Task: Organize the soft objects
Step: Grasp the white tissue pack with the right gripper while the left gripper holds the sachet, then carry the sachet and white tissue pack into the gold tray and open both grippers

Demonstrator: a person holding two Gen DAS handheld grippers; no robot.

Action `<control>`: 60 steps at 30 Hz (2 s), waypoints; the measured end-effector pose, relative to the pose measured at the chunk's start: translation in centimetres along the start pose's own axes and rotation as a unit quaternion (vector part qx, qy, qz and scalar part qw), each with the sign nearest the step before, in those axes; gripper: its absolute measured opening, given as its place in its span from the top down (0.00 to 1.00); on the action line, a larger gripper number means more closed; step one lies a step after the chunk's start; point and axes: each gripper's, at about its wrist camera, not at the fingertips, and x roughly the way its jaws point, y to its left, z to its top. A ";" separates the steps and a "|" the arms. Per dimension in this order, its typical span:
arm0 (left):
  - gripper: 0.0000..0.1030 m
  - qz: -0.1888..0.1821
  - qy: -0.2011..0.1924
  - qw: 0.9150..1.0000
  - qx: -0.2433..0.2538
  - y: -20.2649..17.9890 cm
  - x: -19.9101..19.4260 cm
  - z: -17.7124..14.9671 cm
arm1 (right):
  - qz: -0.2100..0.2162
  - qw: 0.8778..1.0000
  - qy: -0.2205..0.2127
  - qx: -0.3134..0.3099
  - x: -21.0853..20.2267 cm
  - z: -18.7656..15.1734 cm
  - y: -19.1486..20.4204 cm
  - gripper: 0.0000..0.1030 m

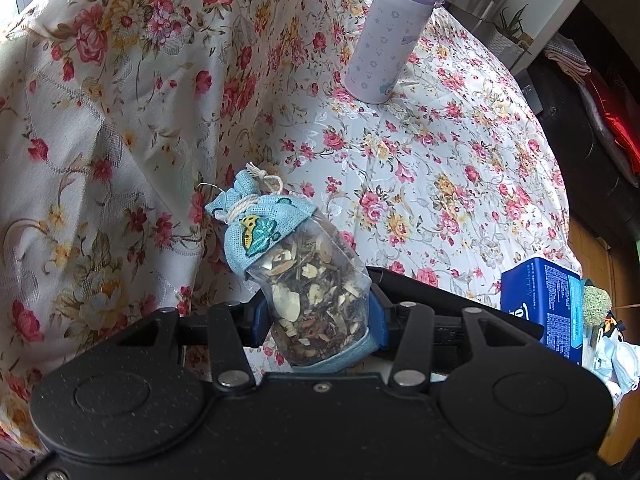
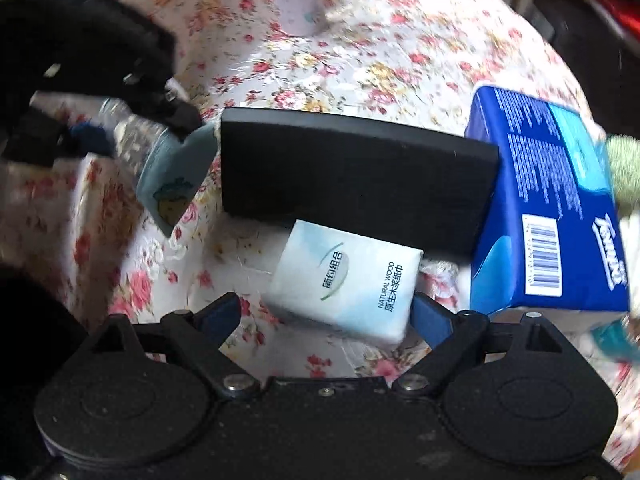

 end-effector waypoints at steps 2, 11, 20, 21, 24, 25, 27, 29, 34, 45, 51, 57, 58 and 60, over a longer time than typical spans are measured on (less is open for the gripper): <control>0.54 0.000 0.000 1.000 0.000 0.0 0.0 0.0 | -0.011 1.000 0.007 0.004 0.4 0.2 0.2 0.16; 0.54 -0.004 -0.007 1.000 -0.010 0.3 -0.2 0.0 | 0.013 0.999 -0.010 -0.027 -1.9 -0.7 0.7 0.27; 0.54 -0.008 -0.035 0.999 -0.016 0.4 -1.3 -0.3 | 0.039 0.994 -0.098 -0.030 -9.2 -1.6 -2.2 0.27; 0.54 -0.009 -0.041 0.999 -0.013 0.3 -1.6 -0.4 | 0.037 0.993 -0.106 -0.025 -9.9 -1.6 -3.0 0.27; 0.54 -0.009 -0.055 0.998 -0.005 0.0 -2.3 -0.5 | 0.022 0.992 -0.123 -0.009 -11.4 -1.7 -5.5 0.27; 0.54 -0.007 -0.059 0.998 -0.003 -0.1 -2.5 -0.5 | 0.014 0.992 -0.129 -0.003 -11.9 -1.8 -6.5 0.27; 0.54 -0.005 -0.066 0.998 0.003 -0.4 -3.0 -0.6 | -0.002 0.991 -0.137 0.007 -12.4 -1.9 -8.4 0.27; 0.54 -0.001 -0.070 0.997 0.009 -0.9 -3.4 -0.8 | -0.021 0.989 -0.145 0.021 -13.0 -2.1 -10.5 0.27; 0.54 0.000 -0.068 0.997 0.038 -3.6 -4.9 -1.7 | -0.058 0.984 -0.153 0.065 -13.3 -2.3 -16.1 0.27; 0.54 -0.069 -0.049 0.984 0.158 -15.7 -6.7 -3.7 | -0.114 0.962 -0.195 0.153 -14.4 -1.5 -25.5 0.26; 0.54 -0.106 -0.022 0.969 0.221 -22.4 -5.6 -5.7 | -0.108 0.950 -0.214 0.202 -13.7 -0.9 -29.0 0.26; 0.54 -0.120 0.022 0.958 0.261 -26.9 -2.4 -8.2 | -0.078 0.945 -0.195 0.252 -11.8 -0.9 -31.4 0.26; 0.54 -0.120 0.030 0.956 0.265 -27.4 -1.7 -8.5 | -0.068 0.942 -0.193 0.267 -11.8 -1.0 -31.9 0.26; 0.54 -0.121 0.047 0.953 0.272 -28.4 -0.9 -9.3 | -0.058 0.938 -0.191 0.284 -11.4 -1.1 -32.7 0.26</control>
